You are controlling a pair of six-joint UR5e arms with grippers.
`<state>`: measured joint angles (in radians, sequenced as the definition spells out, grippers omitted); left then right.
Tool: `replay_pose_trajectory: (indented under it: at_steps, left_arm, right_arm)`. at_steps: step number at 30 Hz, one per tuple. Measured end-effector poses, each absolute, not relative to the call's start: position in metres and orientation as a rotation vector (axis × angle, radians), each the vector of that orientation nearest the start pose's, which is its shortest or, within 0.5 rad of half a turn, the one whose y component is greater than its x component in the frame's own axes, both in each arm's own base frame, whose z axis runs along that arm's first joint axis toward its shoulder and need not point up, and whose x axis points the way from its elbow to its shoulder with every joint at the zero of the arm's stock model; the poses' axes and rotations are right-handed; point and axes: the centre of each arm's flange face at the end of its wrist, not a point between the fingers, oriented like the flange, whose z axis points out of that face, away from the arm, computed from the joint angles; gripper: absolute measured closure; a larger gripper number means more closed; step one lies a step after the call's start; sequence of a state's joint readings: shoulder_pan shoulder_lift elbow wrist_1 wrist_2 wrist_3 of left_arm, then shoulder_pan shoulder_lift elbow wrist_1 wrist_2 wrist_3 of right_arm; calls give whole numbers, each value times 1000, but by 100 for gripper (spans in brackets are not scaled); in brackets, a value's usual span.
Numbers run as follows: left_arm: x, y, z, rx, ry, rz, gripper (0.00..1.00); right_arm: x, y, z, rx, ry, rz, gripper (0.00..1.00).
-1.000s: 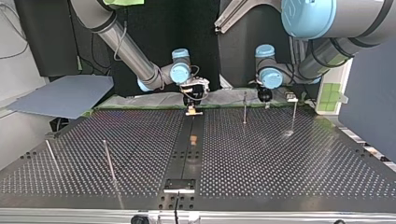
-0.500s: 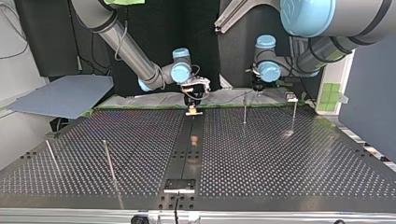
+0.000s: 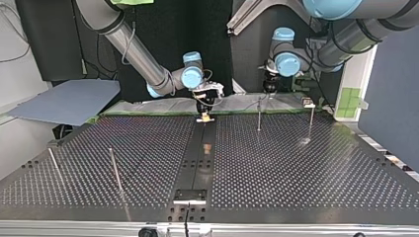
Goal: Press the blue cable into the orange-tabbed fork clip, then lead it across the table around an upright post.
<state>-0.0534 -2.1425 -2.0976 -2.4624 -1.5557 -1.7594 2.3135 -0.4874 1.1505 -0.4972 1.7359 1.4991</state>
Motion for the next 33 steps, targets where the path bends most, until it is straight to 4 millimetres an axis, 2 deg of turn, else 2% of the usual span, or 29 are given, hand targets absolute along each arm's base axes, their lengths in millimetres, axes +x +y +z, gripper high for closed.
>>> replay_pose_trajectory:
  at_steps: [12, 33]
  left_arm:
    - [450, -167, 40, -97, 1972, -196, 0]
    - [448, -170, 40, -88, 1971, -185, 0]
  right_arm:
    - [605, -484, 6, 1792, -859, 1443, 100]
    - [605, -481, 5, 1809, -860, 1434, 100]
